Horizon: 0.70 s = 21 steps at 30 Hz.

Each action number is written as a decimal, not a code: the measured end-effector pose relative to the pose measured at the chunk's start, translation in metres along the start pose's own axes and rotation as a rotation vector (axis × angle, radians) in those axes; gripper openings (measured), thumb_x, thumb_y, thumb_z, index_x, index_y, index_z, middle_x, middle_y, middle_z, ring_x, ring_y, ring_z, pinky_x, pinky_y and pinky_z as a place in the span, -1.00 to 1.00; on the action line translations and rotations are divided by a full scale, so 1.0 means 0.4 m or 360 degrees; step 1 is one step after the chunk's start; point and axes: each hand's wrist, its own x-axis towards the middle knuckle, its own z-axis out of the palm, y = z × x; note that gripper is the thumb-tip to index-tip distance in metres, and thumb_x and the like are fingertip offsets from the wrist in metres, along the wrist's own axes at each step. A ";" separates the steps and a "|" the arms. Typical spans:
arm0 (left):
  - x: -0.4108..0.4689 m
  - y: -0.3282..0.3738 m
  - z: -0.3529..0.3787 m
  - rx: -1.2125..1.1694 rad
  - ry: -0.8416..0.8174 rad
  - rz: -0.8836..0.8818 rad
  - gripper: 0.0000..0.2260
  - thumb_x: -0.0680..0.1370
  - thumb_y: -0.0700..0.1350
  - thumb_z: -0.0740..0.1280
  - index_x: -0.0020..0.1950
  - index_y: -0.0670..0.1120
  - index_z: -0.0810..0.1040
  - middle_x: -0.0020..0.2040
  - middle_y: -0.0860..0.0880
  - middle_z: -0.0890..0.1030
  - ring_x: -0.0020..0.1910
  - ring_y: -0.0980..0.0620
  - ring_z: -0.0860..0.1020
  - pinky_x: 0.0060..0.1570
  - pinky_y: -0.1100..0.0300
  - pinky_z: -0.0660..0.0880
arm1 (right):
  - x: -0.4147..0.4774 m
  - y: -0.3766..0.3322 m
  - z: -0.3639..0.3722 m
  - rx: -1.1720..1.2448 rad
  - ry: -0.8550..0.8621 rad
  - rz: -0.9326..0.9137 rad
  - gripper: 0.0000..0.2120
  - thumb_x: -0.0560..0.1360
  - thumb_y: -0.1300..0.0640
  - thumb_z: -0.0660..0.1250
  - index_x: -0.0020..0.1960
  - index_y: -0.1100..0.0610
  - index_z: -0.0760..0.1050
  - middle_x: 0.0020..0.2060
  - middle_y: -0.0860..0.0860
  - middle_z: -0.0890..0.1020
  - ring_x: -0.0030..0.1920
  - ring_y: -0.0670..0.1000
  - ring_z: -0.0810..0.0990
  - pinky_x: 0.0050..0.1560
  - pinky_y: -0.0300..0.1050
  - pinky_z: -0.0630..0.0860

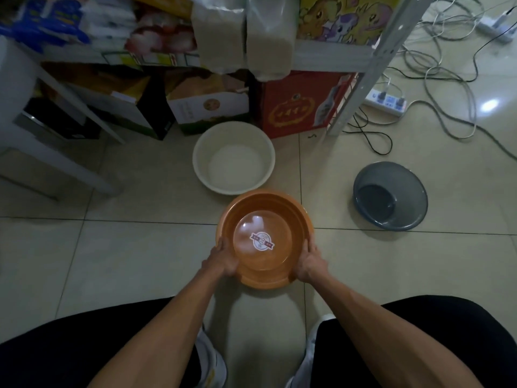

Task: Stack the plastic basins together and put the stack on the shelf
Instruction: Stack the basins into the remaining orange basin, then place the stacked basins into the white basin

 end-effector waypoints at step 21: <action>-0.105 0.127 -0.082 -0.0815 0.0350 -0.0122 -0.61 0.35 0.05 0.38 0.09 -0.13 0.62 0.02 -0.10 0.71 -0.02 -0.12 0.68 0.09 -0.06 0.66 | -0.006 0.050 -0.119 0.1224 0.0336 0.0282 -0.86 0.48 0.17 0.33 -0.04 0.21 0.62 -0.10 0.20 0.73 -0.07 0.20 0.72 -0.01 0.18 0.70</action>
